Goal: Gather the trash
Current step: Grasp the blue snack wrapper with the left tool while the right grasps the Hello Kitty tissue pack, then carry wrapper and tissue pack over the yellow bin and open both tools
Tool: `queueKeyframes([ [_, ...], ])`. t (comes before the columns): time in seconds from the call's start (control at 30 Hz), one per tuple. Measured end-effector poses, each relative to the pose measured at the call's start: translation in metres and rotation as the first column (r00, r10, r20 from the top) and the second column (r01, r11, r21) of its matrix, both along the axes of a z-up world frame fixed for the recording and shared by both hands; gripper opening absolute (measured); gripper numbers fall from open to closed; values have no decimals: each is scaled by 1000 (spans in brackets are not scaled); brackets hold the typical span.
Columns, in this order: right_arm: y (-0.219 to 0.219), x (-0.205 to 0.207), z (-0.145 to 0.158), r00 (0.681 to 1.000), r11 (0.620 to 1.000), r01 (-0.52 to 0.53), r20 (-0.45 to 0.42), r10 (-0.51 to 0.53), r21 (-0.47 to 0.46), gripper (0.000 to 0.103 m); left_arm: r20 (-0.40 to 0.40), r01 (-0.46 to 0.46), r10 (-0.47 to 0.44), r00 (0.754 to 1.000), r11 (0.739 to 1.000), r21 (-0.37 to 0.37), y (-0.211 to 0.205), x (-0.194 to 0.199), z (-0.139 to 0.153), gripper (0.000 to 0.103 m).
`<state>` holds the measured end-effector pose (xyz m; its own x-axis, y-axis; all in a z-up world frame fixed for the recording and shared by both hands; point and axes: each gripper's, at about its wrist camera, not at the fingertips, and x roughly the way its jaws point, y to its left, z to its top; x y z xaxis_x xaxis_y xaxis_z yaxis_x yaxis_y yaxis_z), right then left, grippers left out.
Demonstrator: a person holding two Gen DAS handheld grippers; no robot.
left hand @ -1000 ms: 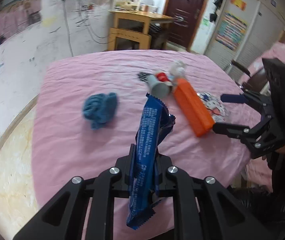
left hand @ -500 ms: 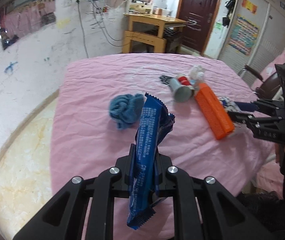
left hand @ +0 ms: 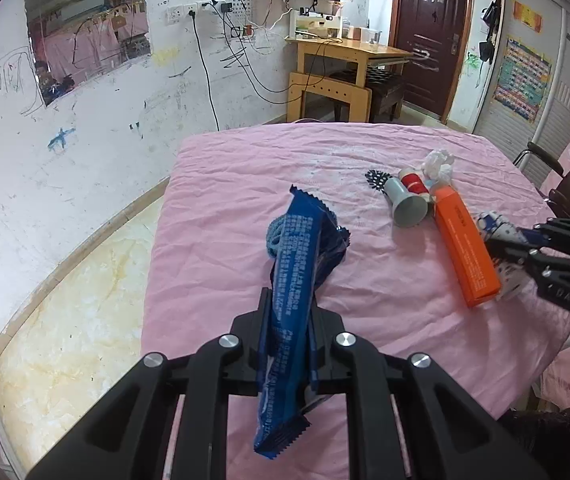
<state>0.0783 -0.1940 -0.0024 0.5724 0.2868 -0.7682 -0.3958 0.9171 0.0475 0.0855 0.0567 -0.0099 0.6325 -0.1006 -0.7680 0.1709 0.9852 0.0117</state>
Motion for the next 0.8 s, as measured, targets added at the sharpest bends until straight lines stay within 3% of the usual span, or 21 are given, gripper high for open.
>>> queueKeyframes([
  [0.33,-59,2,25,993,989,95,60,-102,114,22,41,-22,20,999,999,44,-21,4,15,11],
  [0.8,-166,-15,33,955,947,248,111,-274,203,22,84,122,-132,988,986,118,-124,17,47,11],
])
